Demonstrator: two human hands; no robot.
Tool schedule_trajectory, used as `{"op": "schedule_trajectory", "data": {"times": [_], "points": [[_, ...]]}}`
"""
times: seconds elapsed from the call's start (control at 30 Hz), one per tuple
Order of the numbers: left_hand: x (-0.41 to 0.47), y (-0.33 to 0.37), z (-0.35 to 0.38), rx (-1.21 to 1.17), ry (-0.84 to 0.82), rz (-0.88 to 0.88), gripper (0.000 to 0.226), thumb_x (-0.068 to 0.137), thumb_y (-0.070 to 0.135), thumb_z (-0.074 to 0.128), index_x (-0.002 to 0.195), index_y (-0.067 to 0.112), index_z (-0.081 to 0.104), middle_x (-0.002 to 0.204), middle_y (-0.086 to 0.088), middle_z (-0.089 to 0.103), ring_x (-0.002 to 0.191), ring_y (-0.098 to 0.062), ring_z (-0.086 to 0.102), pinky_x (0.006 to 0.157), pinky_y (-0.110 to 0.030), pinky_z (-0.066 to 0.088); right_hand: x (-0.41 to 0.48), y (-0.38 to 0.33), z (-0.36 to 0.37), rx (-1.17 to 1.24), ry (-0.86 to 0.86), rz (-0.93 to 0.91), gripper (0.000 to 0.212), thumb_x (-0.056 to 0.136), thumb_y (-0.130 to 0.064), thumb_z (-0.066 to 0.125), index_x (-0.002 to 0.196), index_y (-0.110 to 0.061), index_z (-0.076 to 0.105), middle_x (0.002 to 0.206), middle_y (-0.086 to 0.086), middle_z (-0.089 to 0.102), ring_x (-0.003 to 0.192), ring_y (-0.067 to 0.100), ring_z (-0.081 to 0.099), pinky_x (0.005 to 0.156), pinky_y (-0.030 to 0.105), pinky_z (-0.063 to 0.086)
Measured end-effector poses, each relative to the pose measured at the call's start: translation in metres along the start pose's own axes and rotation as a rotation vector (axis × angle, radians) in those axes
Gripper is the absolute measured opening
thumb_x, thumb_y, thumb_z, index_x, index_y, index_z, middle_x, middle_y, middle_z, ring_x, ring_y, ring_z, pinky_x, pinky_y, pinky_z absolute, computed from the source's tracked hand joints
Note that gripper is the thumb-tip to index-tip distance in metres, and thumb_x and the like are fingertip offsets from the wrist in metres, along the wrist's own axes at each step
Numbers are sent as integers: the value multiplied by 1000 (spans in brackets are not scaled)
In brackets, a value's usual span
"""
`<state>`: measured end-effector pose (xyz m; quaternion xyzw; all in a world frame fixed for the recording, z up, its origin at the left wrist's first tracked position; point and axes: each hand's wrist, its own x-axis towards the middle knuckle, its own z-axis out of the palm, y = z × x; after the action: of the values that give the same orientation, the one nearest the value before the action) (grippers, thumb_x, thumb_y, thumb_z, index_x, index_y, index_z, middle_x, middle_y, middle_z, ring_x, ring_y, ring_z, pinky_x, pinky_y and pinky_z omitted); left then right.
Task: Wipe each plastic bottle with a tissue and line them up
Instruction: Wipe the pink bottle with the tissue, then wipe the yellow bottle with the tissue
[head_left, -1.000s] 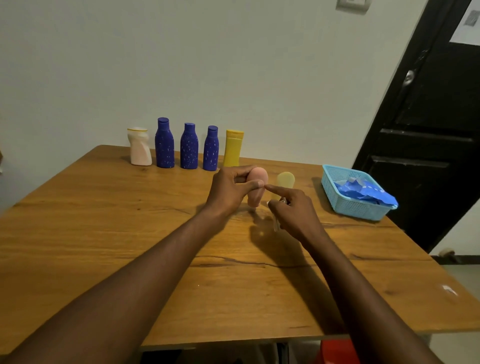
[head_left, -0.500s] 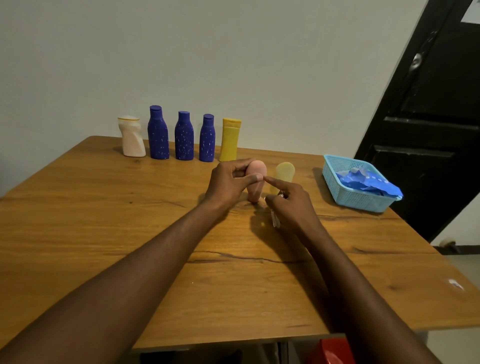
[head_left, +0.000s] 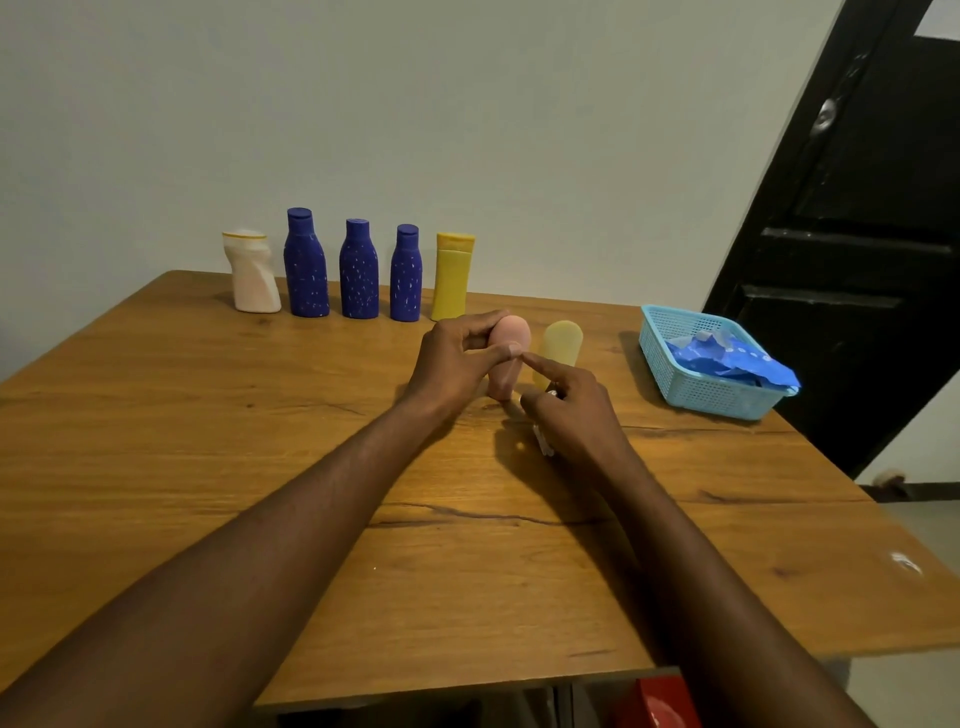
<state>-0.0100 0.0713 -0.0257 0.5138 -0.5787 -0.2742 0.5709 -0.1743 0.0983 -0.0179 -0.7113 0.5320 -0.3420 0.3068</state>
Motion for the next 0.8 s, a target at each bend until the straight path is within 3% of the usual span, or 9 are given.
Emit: {"op": "schedule_trajectory", "data": {"times": [0.17, 0.27, 0.37, 0.43, 0.53, 0.63, 0.8], "points": [[-1, -1, 0, -6, -3, 3, 58, 87, 14, 80, 141, 22, 61, 137, 6, 65, 117, -6, 63, 93, -29, 57, -3, -1, 1, 17, 0, 6, 71, 76, -49, 51, 145, -37, 51, 115, 8, 67, 98, 19, 64, 89, 45, 58], [-1, -2, -1, 11, -8, 12, 60, 86, 15, 81, 142, 23, 60, 140, 7, 64, 119, -6, 61, 93, -28, 57, -4, -2, -1, 36, 5, -2, 70, 76, -48, 52, 144, -36, 52, 124, 8, 66, 103, 17, 63, 88, 41, 57], [-1, -3, -2, 16, -16, 11, 62, 86, 13, 81, 143, 24, 59, 143, 6, 61, 122, -8, 60, 90, -26, 56, -3, 1, -2, 70, 22, -3, 57, 86, -36, 60, 143, -33, 54, 137, 8, 61, 108, 15, 59, 80, 30, 50], [-1, -4, -2, 16, -17, 5, 64, 85, 13, 82, 143, 25, 59, 142, 5, 61, 122, -9, 60, 91, -28, 57, -3, 4, -4, 90, 50, -4, 51, 91, -27, 62, 141, -31, 57, 141, 8, 59, 109, 14, 55, 81, 30, 46], [-1, -6, -3, 16, -17, -3, 64, 84, 15, 83, 143, 25, 58, 141, 5, 62, 123, -10, 60, 95, -32, 57, -2, 5, -7, 118, 93, 2, 48, 90, -22, 63, 138, -28, 61, 140, 8, 60, 112, 15, 56, 87, 34, 49], [-2, -5, -5, -18, -23, -22, 68, 83, 17, 85, 144, 24, 56, 141, 5, 61, 124, -10, 60, 93, -28, 56, -3, 2, -9, 137, 112, 8, 48, 88, -21, 63, 136, -29, 63, 134, 8, 64, 110, 18, 61, 92, 43, 56], [-7, 2, -10, -60, -29, -23, 71, 84, 23, 84, 147, 24, 52, 141, 6, 60, 125, -7, 59, 97, -31, 53, -7, -3, -11, 159, 144, 2, 56, 74, -34, 59, 130, -33, 67, 129, 4, 67, 106, 18, 64, 88, 55, 58]]}}
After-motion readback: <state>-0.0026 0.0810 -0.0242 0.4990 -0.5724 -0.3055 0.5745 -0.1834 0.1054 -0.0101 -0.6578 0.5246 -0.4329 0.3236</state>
